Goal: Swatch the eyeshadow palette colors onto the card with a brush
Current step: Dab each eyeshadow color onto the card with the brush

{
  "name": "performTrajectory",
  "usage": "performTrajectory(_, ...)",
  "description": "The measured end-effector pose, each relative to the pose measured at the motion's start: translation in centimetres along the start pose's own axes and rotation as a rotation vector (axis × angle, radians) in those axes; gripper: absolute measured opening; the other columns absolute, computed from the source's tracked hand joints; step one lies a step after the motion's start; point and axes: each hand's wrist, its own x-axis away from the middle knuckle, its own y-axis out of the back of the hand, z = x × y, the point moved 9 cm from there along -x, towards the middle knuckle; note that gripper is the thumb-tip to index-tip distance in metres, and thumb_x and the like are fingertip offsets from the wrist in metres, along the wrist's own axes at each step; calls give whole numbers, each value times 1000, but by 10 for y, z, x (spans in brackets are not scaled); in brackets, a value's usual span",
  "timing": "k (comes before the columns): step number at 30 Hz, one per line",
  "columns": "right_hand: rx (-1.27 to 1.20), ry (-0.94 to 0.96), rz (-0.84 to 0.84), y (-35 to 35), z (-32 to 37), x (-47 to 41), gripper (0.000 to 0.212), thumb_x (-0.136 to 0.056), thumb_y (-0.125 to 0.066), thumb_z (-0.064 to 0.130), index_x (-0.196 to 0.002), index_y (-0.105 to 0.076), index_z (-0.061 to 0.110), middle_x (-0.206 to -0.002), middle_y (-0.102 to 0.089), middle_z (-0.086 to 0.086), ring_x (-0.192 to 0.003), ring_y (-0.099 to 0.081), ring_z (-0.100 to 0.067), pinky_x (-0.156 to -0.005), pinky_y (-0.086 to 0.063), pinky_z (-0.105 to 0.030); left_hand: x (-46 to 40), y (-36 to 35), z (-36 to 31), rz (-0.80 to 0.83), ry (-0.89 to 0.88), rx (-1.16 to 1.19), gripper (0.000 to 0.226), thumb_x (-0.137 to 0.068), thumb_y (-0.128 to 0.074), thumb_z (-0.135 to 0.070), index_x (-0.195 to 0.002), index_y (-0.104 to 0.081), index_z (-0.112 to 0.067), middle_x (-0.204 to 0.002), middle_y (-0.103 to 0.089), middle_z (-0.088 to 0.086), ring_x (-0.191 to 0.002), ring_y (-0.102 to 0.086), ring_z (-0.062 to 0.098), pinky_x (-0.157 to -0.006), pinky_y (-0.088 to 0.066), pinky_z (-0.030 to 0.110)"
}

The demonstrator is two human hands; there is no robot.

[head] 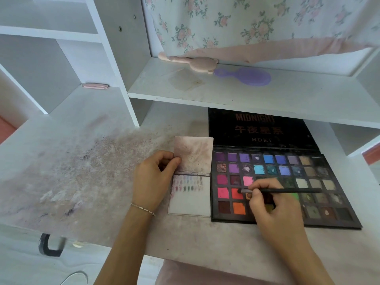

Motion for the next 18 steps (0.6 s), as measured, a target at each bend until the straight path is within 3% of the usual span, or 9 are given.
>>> performTrajectory(6, 23, 24, 41, -5, -2, 0, 21, -74, -48, 17, -72, -46, 38, -72, -55, 17, -81, -53, 4, -63, -39, -3, 0, 0, 1, -3, 5, -10, 12, -80, -66, -21, -72, -63, -29, -66, -62, -14, -63, -57, 0, -58, -41, 5)
performTrajectory(9, 34, 16, 95, -10, -5, 1, 15, -74, -48, 21, -71, -49, 36, -72, -55, 18, -79, -54, 0, -60, -43, -12, 0, 0, 1, -7, 9, -5, 13, -80, -67, -21, -71, -63, -29, -66, -62, -14, -63, -57, 0, -58, -40, 5)
performTrajectory(13, 41, 35, 43, -5, -3, -1, 21, -75, -48, 18, -72, -46, 39, -73, -54, 17, -81, -52, 2, -62, -42, -9, 0, 0, 0, -7, 6, -20, 12, -80, -66, -22, -71, -63, -30, -66, -62, -15, -64, -58, 0, -58, -40, 4)
performTrajectory(18, 53, 39, 81, -8, -2, 0, 19, -75, -48, 19, -71, -46, 38, -72, -54, 18, -81, -53, -1, -59, -42, -14, 0, 0, 0, -5, 3, -24, 13, -80, -66, -22, -71, -62, -30, -67, -63, -13, -66, -59, 2, -62, -42, 14)
